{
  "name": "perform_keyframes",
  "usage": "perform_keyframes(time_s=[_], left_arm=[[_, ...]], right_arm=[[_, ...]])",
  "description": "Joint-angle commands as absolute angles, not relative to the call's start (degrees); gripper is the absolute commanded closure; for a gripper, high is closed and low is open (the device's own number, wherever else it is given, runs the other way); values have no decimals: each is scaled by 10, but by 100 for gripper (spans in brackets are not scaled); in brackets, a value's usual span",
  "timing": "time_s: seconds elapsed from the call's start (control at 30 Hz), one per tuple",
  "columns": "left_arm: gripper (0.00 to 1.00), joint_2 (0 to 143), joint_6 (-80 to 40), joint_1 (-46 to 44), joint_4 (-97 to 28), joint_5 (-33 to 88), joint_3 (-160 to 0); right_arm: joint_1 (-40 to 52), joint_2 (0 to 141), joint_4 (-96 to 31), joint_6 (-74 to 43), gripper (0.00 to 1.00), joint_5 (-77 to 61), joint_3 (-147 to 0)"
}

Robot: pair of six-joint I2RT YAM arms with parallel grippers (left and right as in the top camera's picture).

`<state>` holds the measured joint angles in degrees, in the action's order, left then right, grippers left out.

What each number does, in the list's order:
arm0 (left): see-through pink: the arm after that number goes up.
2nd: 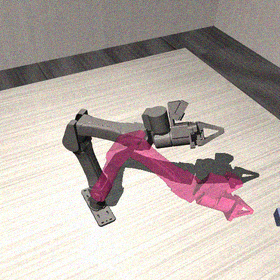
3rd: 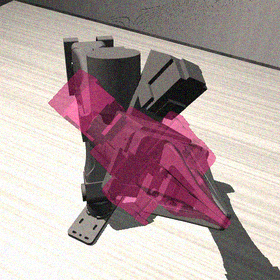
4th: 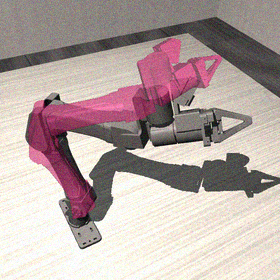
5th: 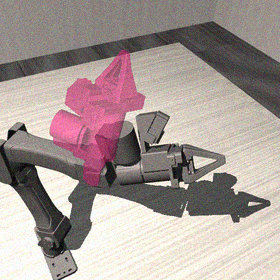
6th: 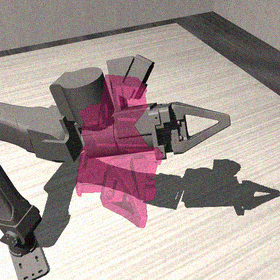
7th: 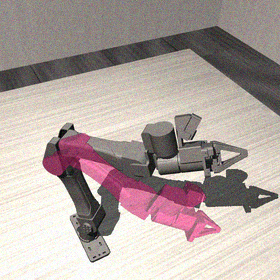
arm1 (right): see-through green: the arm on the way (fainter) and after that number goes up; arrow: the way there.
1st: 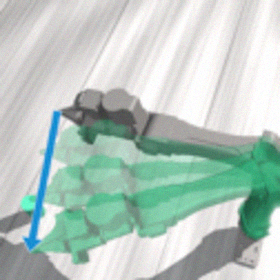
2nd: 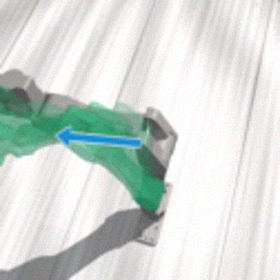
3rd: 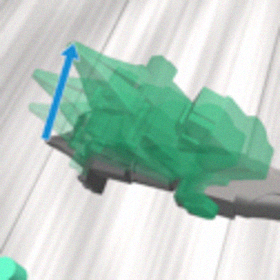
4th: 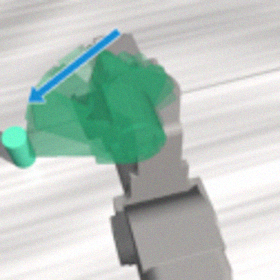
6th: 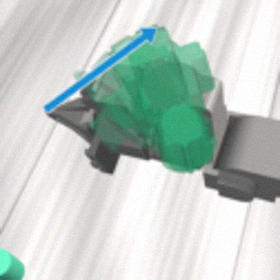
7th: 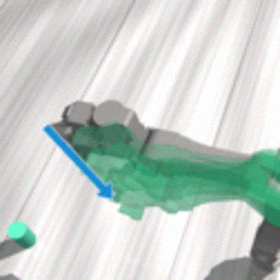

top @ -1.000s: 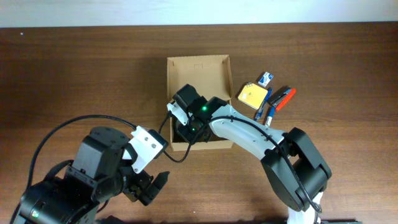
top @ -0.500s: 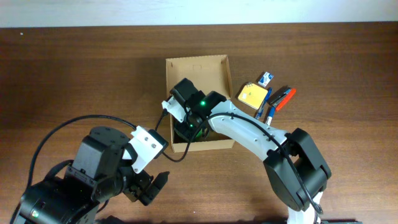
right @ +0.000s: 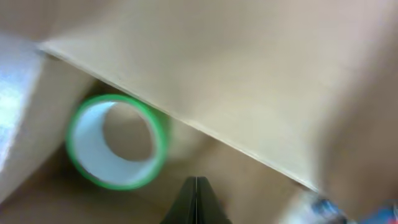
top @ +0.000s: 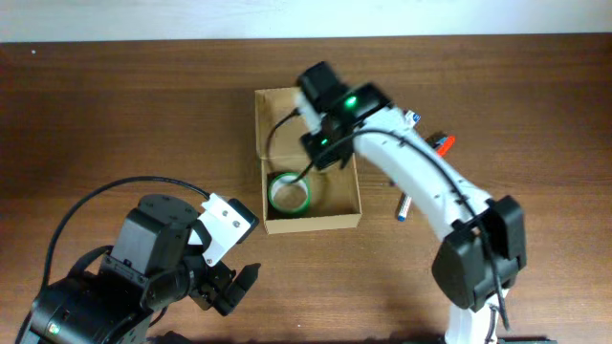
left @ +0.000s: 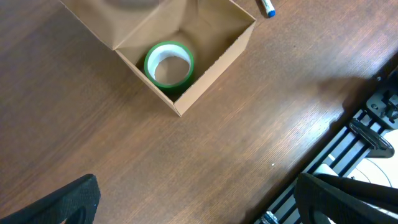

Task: Pack container
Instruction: 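Lift the right gripper out and move it toward the sticky notes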

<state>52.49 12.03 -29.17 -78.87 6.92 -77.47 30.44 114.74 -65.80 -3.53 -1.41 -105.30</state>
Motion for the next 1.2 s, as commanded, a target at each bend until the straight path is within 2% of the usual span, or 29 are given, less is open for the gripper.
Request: perform_keyframes(time_s=[0.0, 0.2, 0.53, 0.67, 0.97, 1.17], left_arm=[[1, 524, 130, -290, -787, 77, -782], [0, 524, 130, -290, -787, 77, -782], [0, 524, 130, -290, -787, 77, -782], [1, 524, 130, -290, -787, 77, -782], [0, 524, 130, -290, -787, 77, -782], [0, 524, 130, -290, -787, 77, -782]], right_arm=[[263, 1134, -688, -93, 96, 7, -1066], [210, 1133, -759, -100, 96, -10, -1063], [210, 1126, -801, -97, 96, -8, -1063], [212, 1084, -802, -87, 96, -8, -1047], [214, 919, -661, -73, 96, -17, -813], [214, 885, -573, -82, 96, -26, -714]])
